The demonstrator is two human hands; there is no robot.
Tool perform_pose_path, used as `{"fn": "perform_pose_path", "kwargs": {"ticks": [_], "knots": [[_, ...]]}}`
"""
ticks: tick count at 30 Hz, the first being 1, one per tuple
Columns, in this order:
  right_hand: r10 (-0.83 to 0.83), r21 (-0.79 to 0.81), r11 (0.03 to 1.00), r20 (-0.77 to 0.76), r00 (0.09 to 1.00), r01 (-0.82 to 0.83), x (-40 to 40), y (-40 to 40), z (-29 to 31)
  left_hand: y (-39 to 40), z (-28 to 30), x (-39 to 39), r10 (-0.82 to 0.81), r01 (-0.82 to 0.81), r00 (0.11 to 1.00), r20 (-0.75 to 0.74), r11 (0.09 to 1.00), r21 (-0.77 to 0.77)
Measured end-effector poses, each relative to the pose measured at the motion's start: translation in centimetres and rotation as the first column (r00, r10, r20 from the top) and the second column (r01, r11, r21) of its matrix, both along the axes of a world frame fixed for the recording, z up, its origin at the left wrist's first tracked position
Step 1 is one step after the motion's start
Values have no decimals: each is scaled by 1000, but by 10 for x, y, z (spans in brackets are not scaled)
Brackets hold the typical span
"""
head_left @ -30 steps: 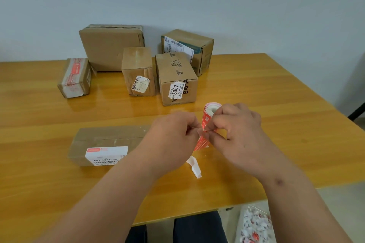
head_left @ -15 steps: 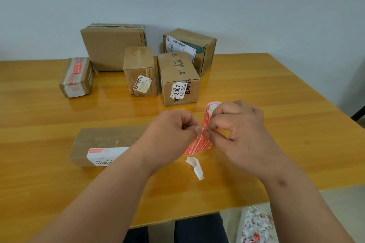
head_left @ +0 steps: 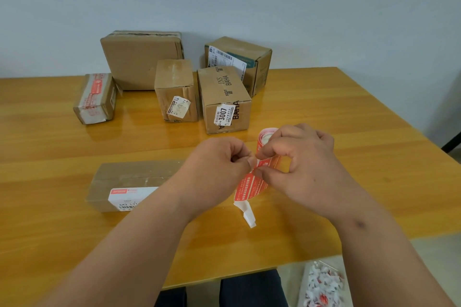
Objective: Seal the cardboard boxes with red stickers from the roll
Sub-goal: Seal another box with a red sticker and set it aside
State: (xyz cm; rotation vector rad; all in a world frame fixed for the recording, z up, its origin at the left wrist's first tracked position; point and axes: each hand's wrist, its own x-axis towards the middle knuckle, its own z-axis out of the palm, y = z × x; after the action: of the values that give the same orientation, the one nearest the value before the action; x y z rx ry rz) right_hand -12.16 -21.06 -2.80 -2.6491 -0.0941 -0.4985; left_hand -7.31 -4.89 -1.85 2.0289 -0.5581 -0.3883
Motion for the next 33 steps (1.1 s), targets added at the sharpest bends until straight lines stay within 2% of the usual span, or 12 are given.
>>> {"fn": "perform_pose_path", "kwargs": {"ticks": [5, 12, 19, 22, 27, 33], "knots": [[18, -7, 1000, -8, 1000, -18, 1, -1, 1, -3, -1, 0, 10, -11, 1000, 26, 1000, 21], [41, 1, 999, 17, 999, -41, -3, -1, -2, -4, -7, 2, 52, -51, 998, -35, 998, 22], [25, 7, 1000, 30, 999, -25, -1, -4, -1, 4, 5, 1, -10, 7, 996, -87, 999, -31], [26, 12, 1000, -18, 1000, -25, 0, -4, 4, 6, 5, 4, -24, 26, 998, -58, 999, 31], [-11, -53, 999, -132, 991, 4, 2, -2, 11, 3, 7, 3, 13, -13, 1000, -9, 1000, 19], [1, -66, 998, -115, 993, -9, 6, -3, 6, 0, 1, 5, 39, -40, 999, 6, 999, 24]]}}
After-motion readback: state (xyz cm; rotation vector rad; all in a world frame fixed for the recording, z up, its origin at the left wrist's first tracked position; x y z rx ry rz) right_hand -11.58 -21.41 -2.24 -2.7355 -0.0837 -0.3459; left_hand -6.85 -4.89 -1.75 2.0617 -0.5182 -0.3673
